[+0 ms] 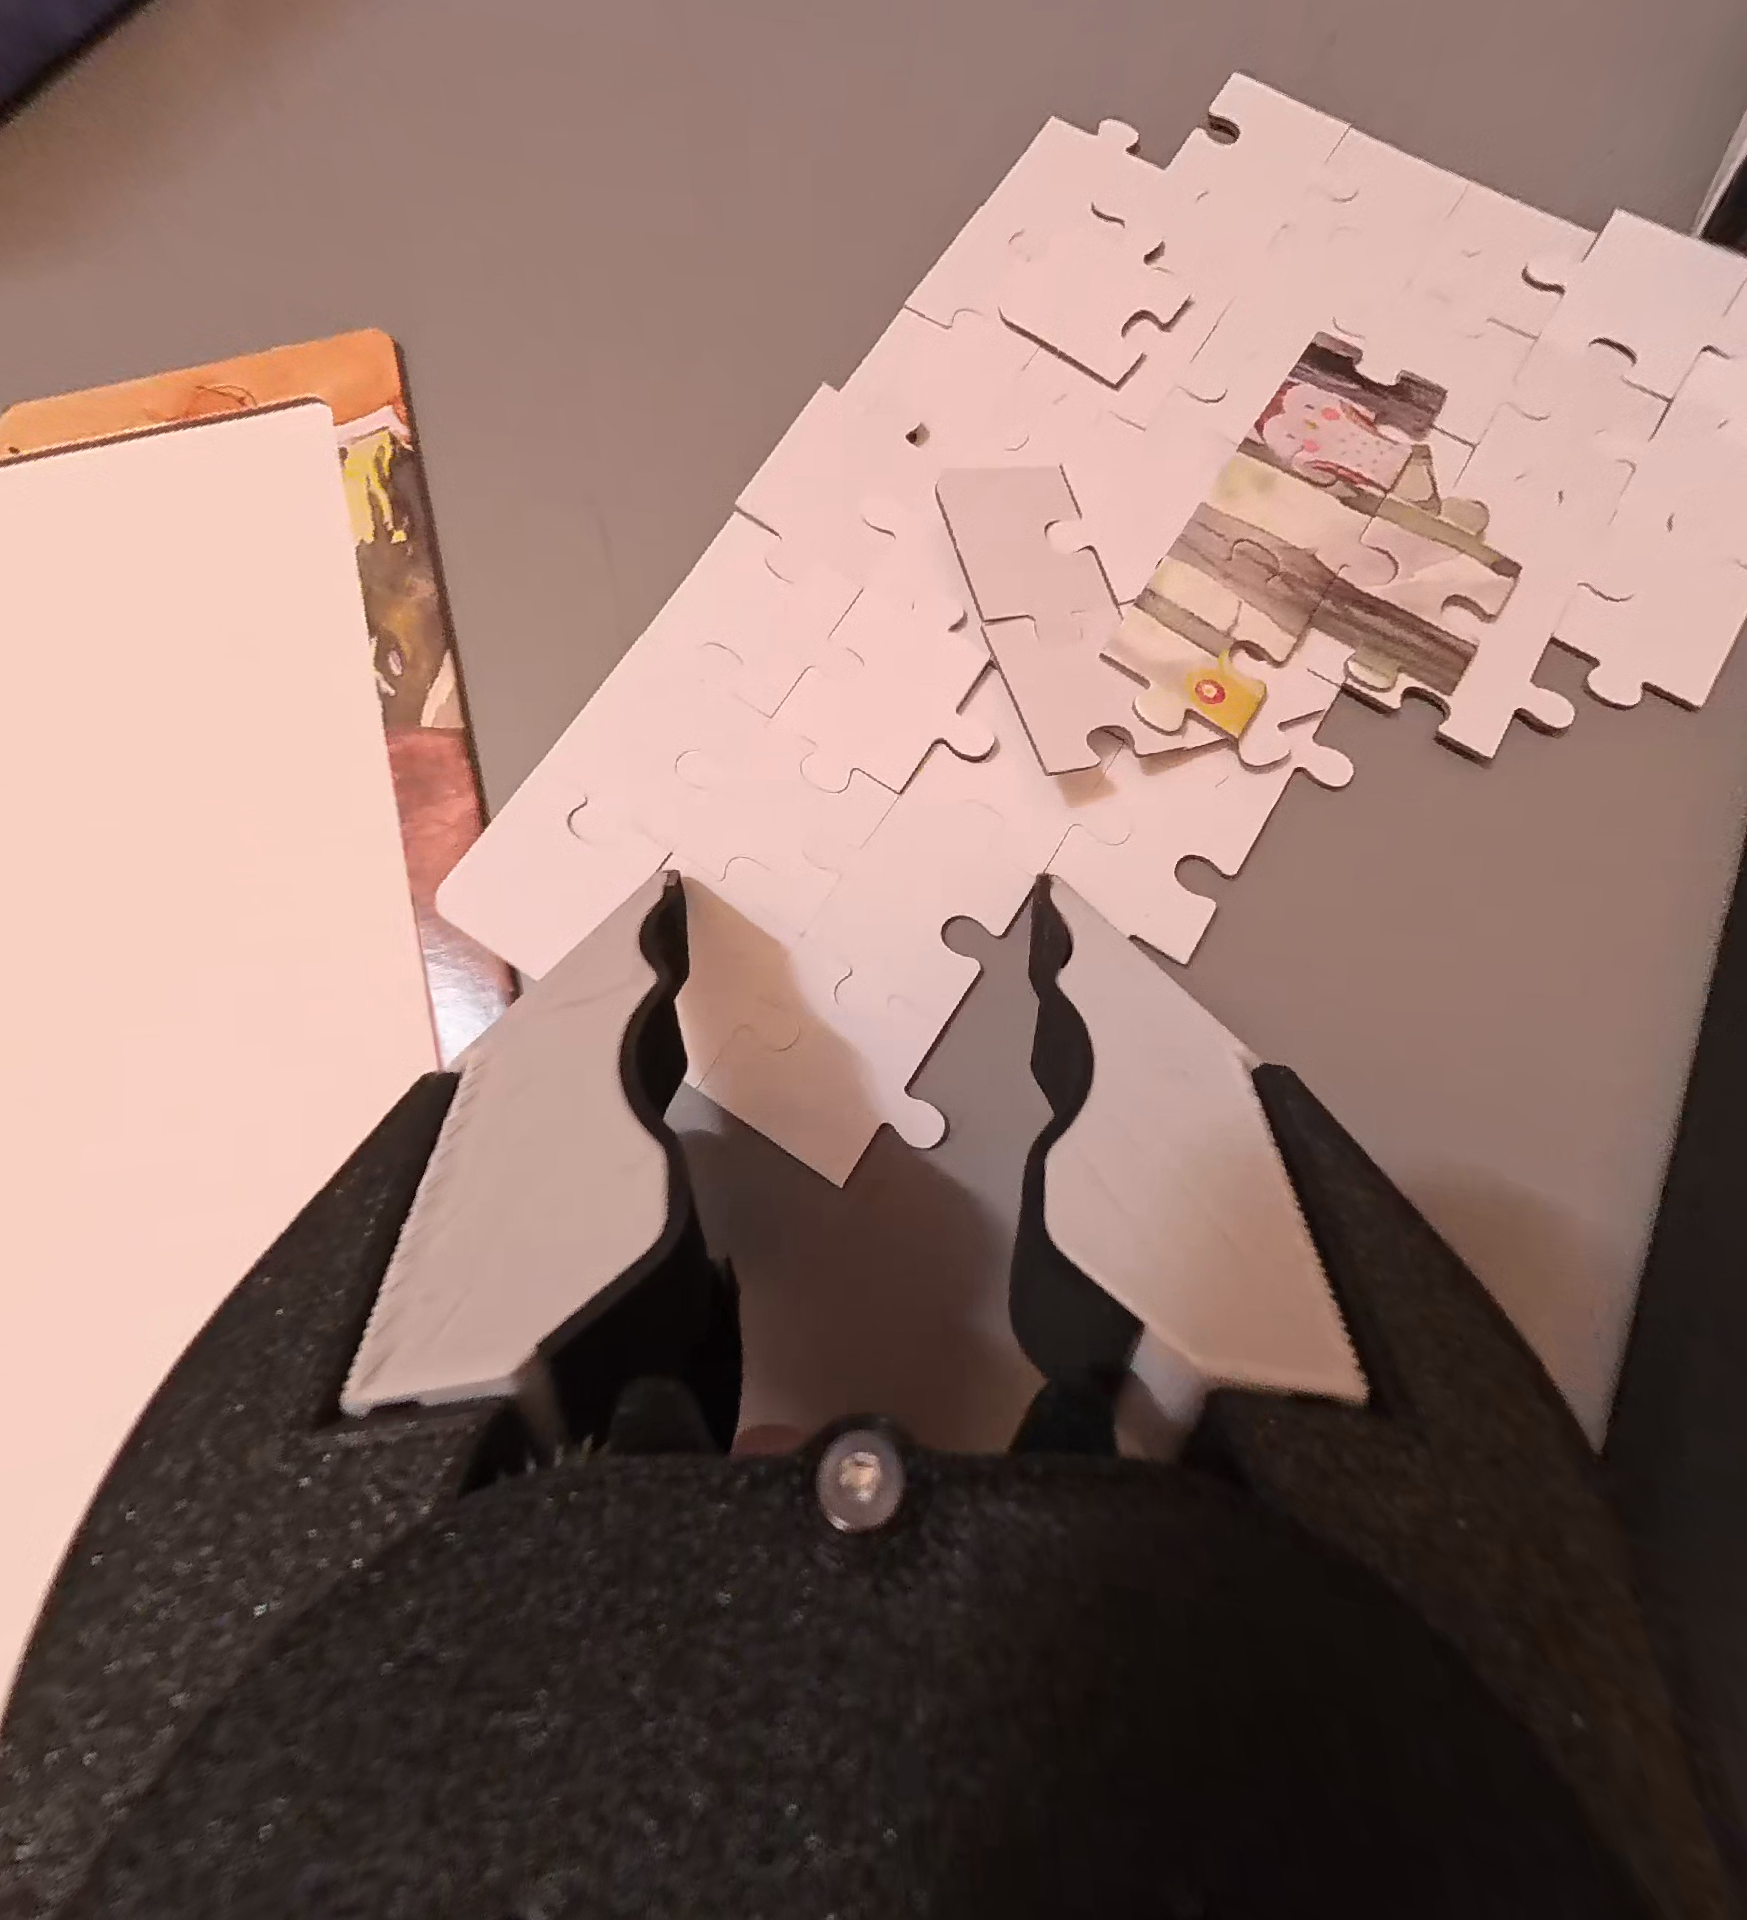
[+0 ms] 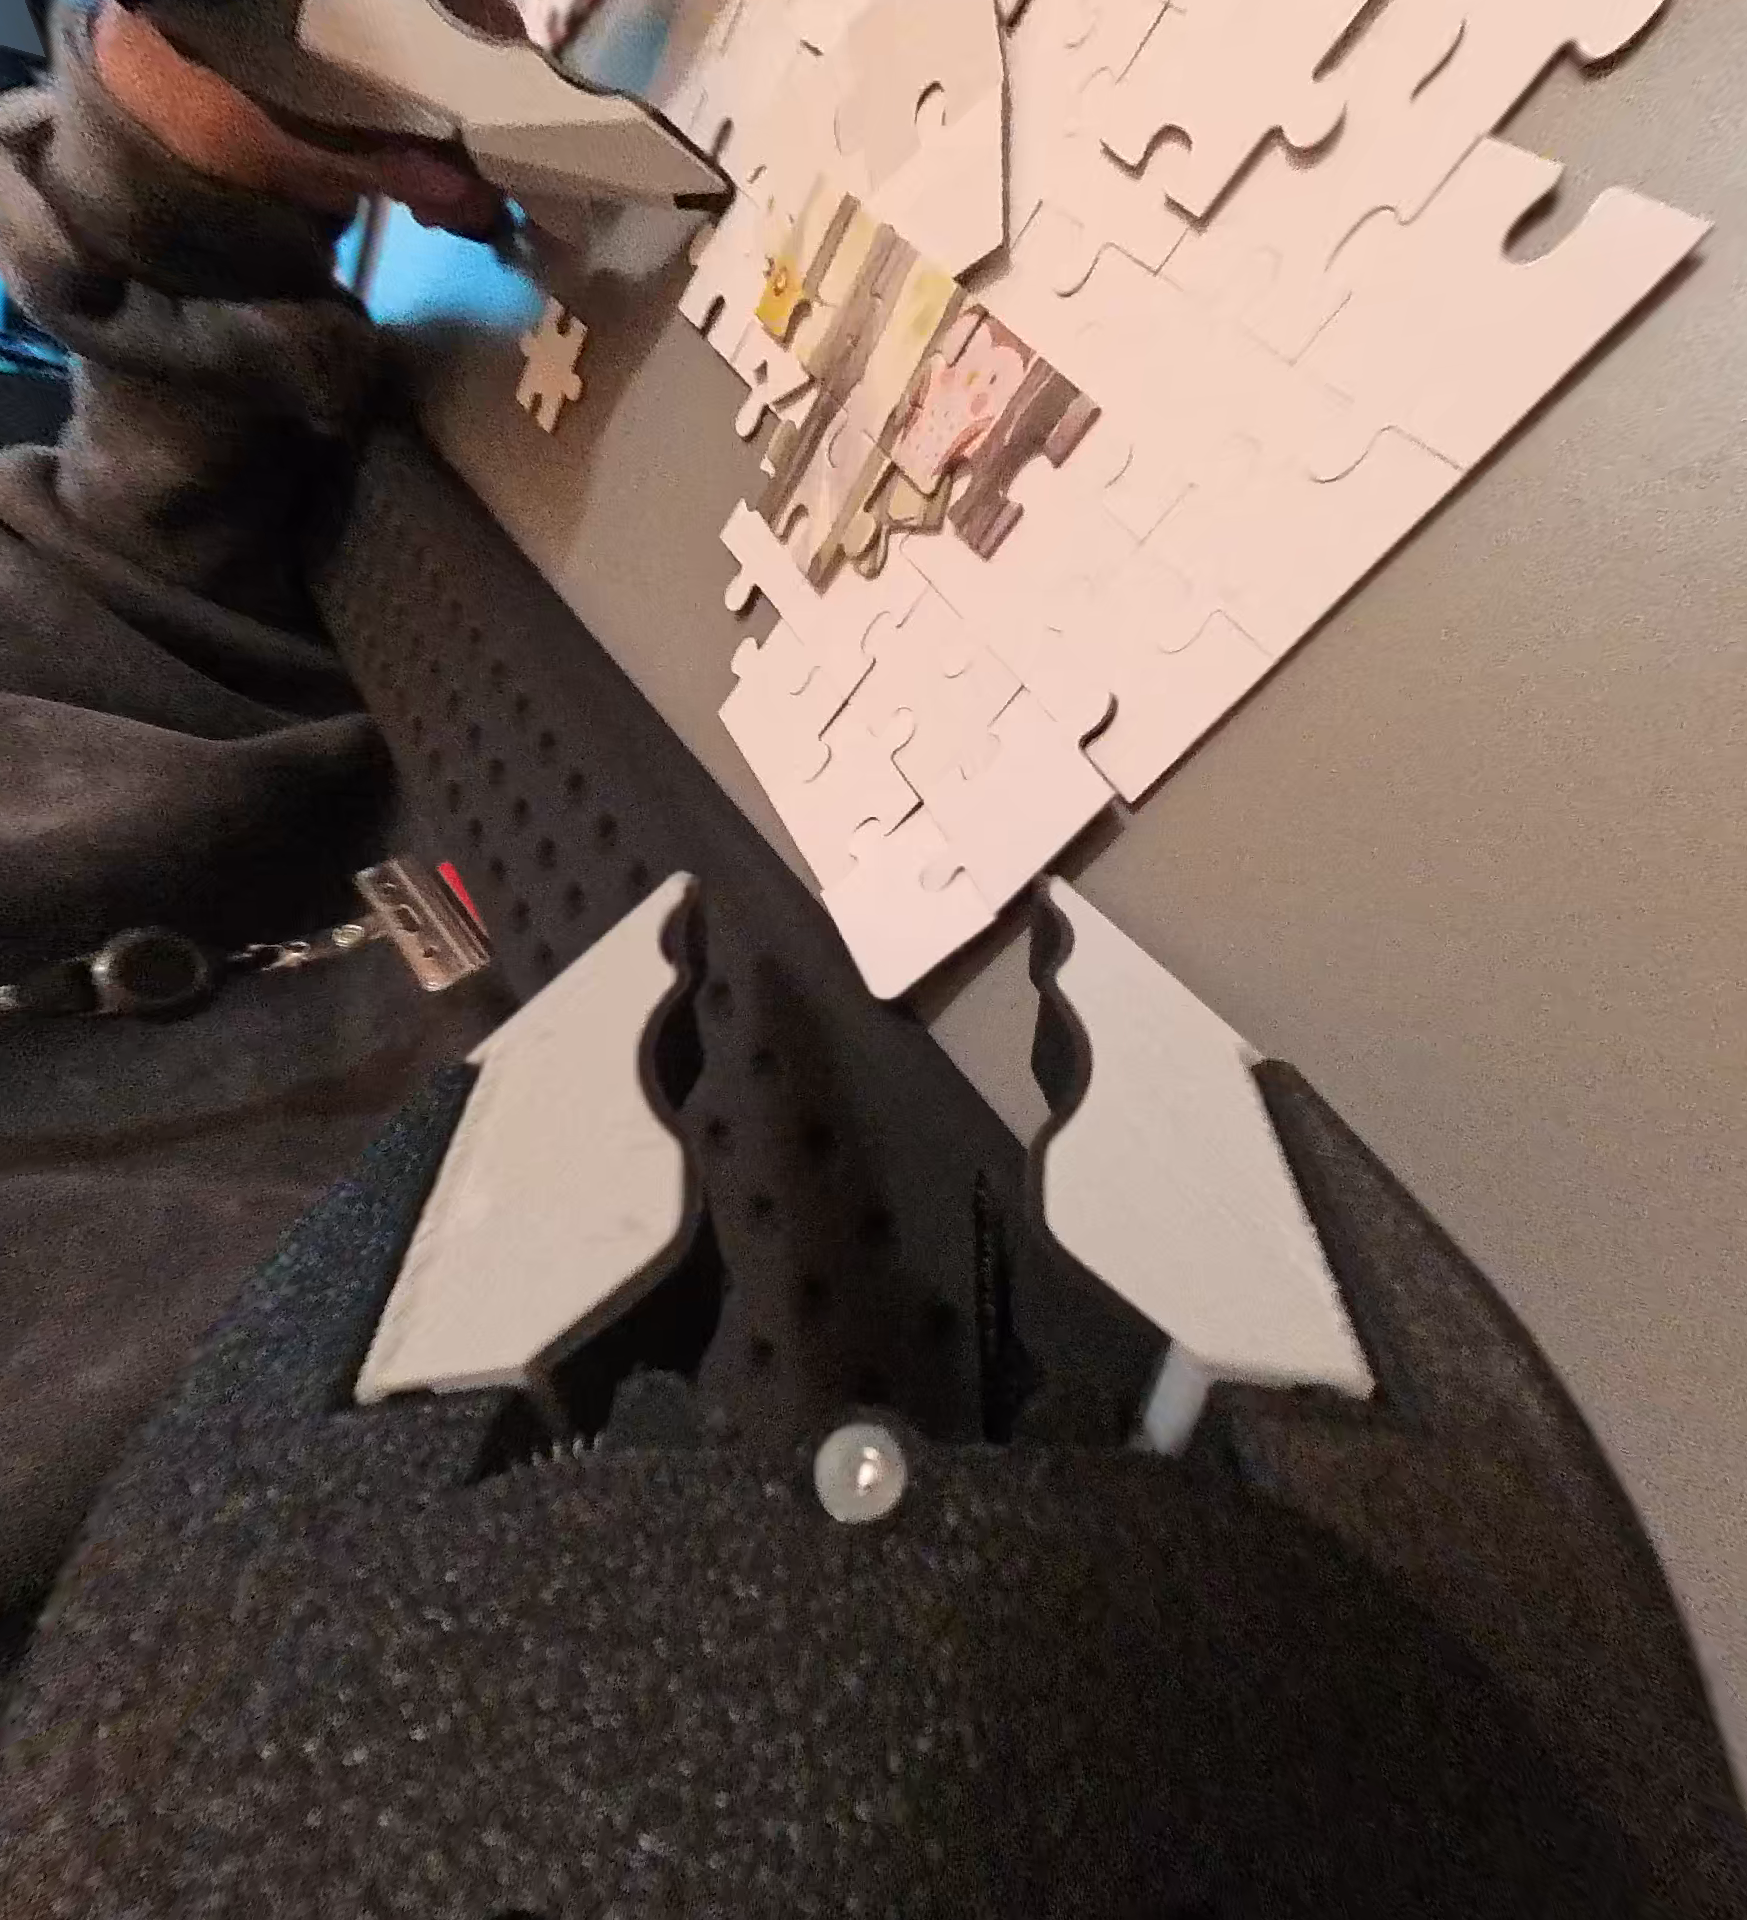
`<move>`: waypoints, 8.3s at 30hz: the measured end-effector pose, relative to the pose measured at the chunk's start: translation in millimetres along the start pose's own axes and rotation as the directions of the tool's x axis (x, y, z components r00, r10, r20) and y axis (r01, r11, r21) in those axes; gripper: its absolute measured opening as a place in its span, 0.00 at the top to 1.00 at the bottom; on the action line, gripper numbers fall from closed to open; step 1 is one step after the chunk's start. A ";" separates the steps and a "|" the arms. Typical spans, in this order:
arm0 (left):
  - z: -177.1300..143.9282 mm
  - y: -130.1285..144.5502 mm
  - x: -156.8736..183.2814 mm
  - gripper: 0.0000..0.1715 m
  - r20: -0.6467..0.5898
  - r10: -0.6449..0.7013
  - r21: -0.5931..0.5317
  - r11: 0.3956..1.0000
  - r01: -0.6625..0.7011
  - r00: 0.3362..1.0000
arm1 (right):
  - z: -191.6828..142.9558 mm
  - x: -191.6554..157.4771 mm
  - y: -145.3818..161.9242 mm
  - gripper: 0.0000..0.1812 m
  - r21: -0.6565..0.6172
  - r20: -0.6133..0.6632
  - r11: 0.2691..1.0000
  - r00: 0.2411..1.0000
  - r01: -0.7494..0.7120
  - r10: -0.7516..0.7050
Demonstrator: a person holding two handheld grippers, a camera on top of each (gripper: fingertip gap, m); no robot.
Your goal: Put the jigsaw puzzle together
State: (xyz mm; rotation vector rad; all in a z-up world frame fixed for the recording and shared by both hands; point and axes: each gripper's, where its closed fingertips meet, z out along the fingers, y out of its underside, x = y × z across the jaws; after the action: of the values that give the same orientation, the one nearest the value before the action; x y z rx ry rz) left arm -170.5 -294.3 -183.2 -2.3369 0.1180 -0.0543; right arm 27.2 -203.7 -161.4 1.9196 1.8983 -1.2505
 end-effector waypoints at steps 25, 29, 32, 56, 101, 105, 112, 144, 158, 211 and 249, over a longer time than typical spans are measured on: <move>39.5 -38.6 30.6 0.35 -0.338 0.183 -0.035 0.978 -0.207 0.923 | 9.9 85.7 -93.3 0.44 0.014 -0.434 0.909 0.822 0.417 -0.370; 37.7 -32.0 38.6 0.38 -0.294 0.245 -0.024 0.964 -0.263 0.924 | 24.9 70.2 -101.1 0.52 -0.010 -0.307 0.884 0.840 0.467 -0.447; 36.0 -30.9 40.1 0.39 -0.283 0.245 -0.010 0.966 -0.258 0.927 | 23.5 63.8 -103.4 0.50 0.021 -0.206 0.914 0.896 0.406 -0.394; 31.7 -40.1 43.8 0.54 -0.176 0.390 0.076 0.921 -0.382 0.904 | 41.8 51.6 -114.8 0.65 -0.055 -0.121 0.910 0.902 0.411 -0.414; 4.0 -46.8 83.7 0.59 -0.350 0.196 0.089 0.980 -0.176 0.916 | 39.9 -16.7 -114.5 0.99 0.133 0.113 0.784 0.777 0.606 -0.619; 24.5 -38.0 115.1 0.61 -0.373 0.247 0.019 0.966 -0.259 0.894 | 34.5 -10.5 -106.8 0.99 0.074 0.098 0.807 0.801 0.587 -0.591; 33.5 -38.8 106.4 0.89 -0.307 0.326 0.022 0.942 -0.335 0.894 | 5.8 -13.2 -116.3 0.80 0.217 0.036 0.788 0.802 0.576 -0.596; 18.0 -90.3 35.1 0.73 -0.105 0.029 0.286 0.958 0.002 0.994 | -1.9 -10.7 -169.8 0.99 0.448 -0.159 0.727 0.847 0.520 -0.508; 0.1 -116.5 35.2 0.99 -0.163 -0.008 0.412 0.908 0.076 0.987 | -34.1 29.3 -189.0 0.99 0.476 -0.452 0.668 0.810 0.573 -0.373; 95.2 -96.1 80.3 0.97 -0.082 0.287 0.046 0.958 -0.284 0.954 | 23.7 64.0 -119.4 0.76 0.078 -0.176 0.840 0.837 0.537 -0.519; -29.3 23.2 69.3 0.53 -0.032 0.186 -0.041 0.981 -0.187 0.982 | 137.3 -39.0 -120.9 0.65 -0.230 0.221 0.657 0.697 0.717 -0.683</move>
State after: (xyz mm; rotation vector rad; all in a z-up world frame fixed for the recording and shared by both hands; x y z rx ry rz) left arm -105.4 -338.3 -179.3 -2.3583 0.3553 0.0084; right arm -133.2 -299.1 -172.1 0.9223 2.6950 -1.0777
